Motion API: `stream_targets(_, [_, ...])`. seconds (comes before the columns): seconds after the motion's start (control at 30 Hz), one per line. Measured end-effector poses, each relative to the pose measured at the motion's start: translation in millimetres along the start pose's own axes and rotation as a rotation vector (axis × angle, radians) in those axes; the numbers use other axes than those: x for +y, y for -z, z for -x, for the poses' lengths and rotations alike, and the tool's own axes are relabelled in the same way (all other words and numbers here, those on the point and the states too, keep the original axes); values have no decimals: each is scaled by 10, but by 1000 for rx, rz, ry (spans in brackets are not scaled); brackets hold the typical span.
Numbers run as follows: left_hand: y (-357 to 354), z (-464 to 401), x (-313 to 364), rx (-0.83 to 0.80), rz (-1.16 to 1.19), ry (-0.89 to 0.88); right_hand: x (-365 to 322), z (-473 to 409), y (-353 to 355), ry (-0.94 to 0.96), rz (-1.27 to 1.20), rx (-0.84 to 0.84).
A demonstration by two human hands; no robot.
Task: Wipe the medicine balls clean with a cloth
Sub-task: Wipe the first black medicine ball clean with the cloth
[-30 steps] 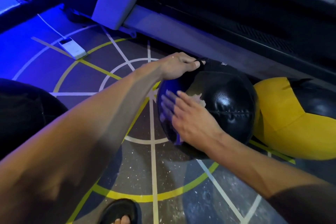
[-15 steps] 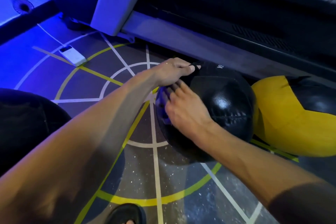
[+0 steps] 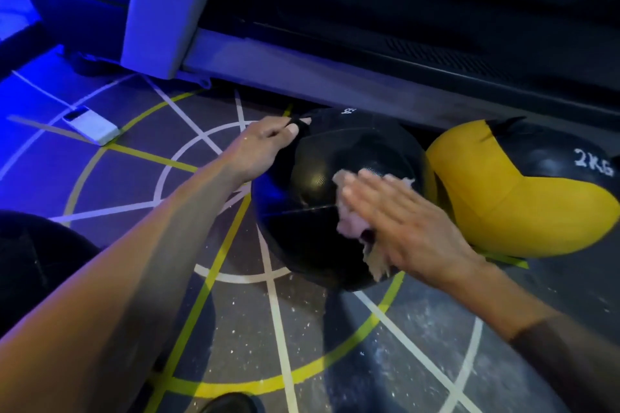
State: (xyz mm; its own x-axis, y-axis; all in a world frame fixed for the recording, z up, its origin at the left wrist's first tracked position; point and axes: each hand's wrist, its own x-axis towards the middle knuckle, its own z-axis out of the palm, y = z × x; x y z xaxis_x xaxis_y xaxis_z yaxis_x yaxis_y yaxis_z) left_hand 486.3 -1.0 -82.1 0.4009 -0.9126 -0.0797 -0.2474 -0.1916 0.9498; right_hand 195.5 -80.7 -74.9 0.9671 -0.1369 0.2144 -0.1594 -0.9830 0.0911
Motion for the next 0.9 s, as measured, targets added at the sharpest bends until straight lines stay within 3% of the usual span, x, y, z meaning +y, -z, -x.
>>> stream_targets(0.07, [-24, 32, 21, -2, 20, -40, -93, 86, -127, -295, -110, 191])
stream_targets(0.1, [-29, 57, 20, 18, 28, -60, -206, 107, -204, -351, -145, 242])
stream_targets(0.17, [-19, 118, -17, 72, 38, -79, -482, 198, -347, -220, -136, 215])
stream_targets(0.27, [66, 231, -145, 154, 47, -81, -708, 430, -446, 6, -52, 24])
stream_targets(0.4, [274, 351, -235, 246, 9, -7, -699, 687, -505, -179, -173, 91])
stream_targets(0.5, [323, 391, -94, 358, -185, -61, -884, 745, -632, -268, -189, 119])
stream_targets(0.6, [83, 329, 226, 163, -387, -349, -1025, 670, -725, -294, -233, 162])
stream_targets(0.7, [-52, 250, 171, 1, -521, -355, -1042, 645, -633, -294, -390, 194])
stream_targets(0.77, [-1, 212, 63, 18, -518, -320, -1045, 676, -486, -460, -721, 304])
stream_targets(0.83, [64, 198, 19, 19, -507, -307, -949, 699, -345, -788, -1033, 458])
stream_targets(0.9, [120, 172, 19, 25, -481, -304, -704, 712, -262, -1120, -1128, 683])
